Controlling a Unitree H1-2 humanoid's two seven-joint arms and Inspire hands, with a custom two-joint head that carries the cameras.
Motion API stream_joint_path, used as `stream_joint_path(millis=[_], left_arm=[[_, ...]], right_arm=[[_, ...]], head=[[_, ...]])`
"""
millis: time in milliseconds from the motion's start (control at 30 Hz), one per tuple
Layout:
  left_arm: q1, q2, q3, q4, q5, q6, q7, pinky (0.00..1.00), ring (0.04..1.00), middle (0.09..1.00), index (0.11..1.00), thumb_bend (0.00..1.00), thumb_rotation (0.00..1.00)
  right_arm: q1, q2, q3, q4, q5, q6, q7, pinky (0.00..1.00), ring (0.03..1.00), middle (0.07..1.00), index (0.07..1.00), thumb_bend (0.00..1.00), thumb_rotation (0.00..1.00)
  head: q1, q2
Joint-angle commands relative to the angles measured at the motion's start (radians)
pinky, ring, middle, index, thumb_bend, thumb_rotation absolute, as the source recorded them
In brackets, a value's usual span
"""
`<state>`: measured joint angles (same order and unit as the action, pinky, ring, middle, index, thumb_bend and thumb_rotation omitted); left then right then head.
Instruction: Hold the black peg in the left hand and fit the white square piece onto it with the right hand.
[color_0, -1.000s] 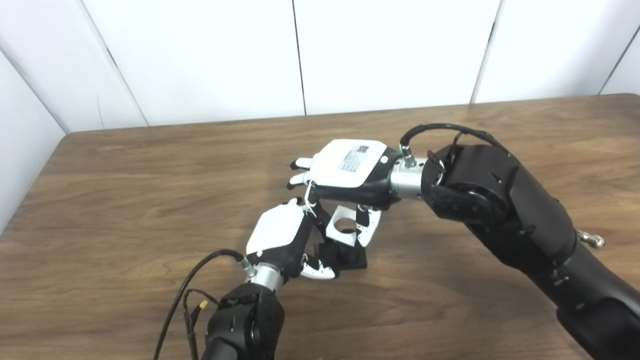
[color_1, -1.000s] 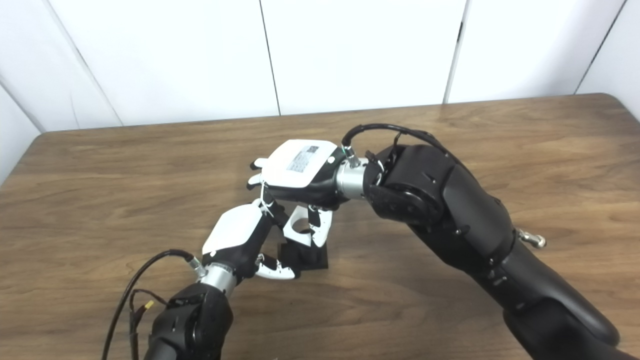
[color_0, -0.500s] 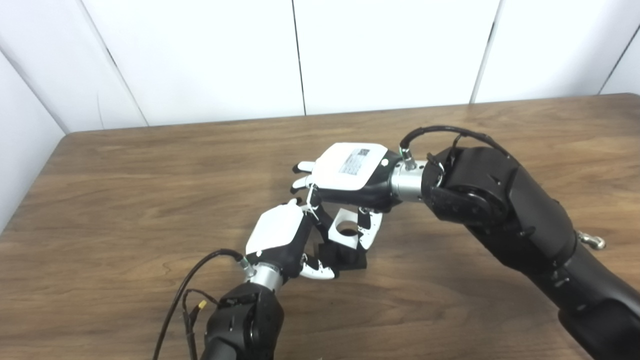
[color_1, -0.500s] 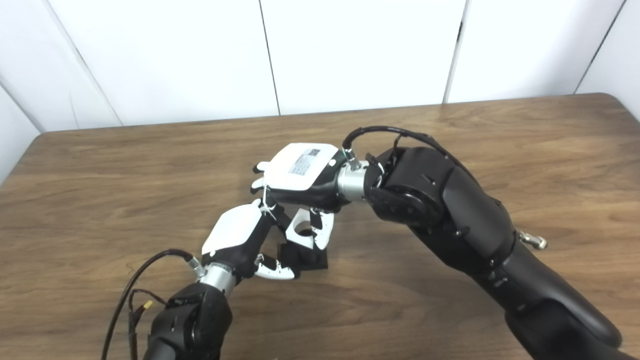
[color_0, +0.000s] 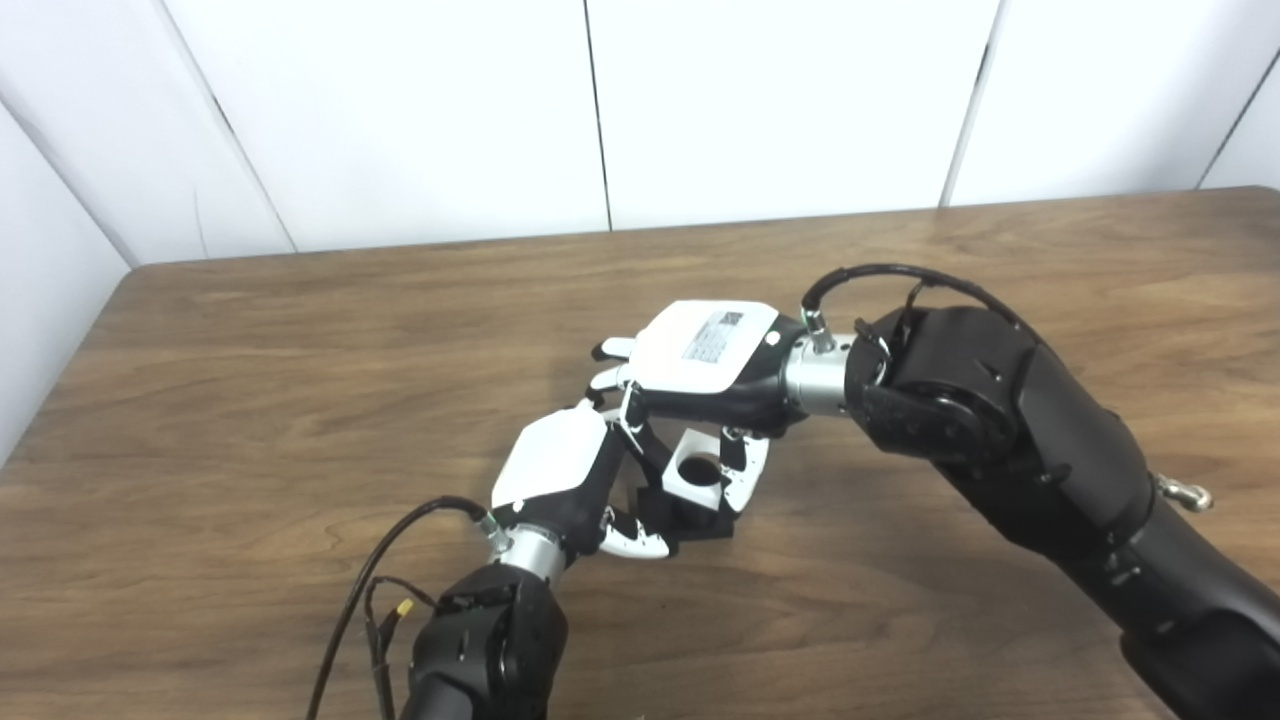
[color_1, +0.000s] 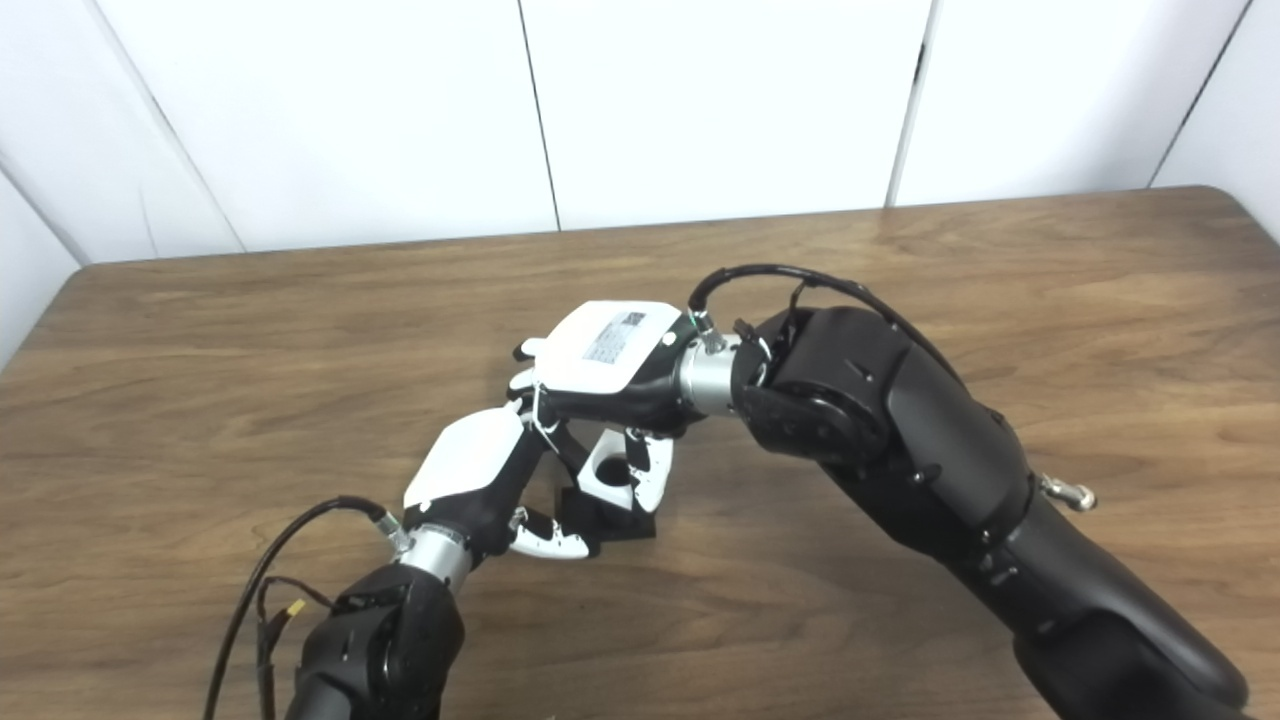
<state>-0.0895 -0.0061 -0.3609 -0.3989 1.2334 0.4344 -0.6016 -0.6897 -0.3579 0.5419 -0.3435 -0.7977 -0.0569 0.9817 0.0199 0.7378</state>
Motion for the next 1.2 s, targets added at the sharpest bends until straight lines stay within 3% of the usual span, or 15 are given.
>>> stream_joint_path(millis=[0,1167], left_arm=[[-0.014,-0.007,-0.003,-0.019,0.012,-0.004,-0.007,1.0,1.0,0.901,0.489,0.52,0.06],[-0.018,-0.025,-0.011,-0.015,0.024,-0.004,-0.018,1.0,1.0,0.905,0.489,0.52,0.05]], right_arm=[[-0.032,-0.001,-0.006,-0.018,0.0,-0.007,0.0,0.93,1.0,0.933,0.491,0.52,0.14],[-0.04,0.002,0.0,0.002,-0.005,-0.017,-0.007,0.93,1.0,0.935,0.492,0.52,0.14]], head=[[0.001,0.002],[0.018,-0.005]])
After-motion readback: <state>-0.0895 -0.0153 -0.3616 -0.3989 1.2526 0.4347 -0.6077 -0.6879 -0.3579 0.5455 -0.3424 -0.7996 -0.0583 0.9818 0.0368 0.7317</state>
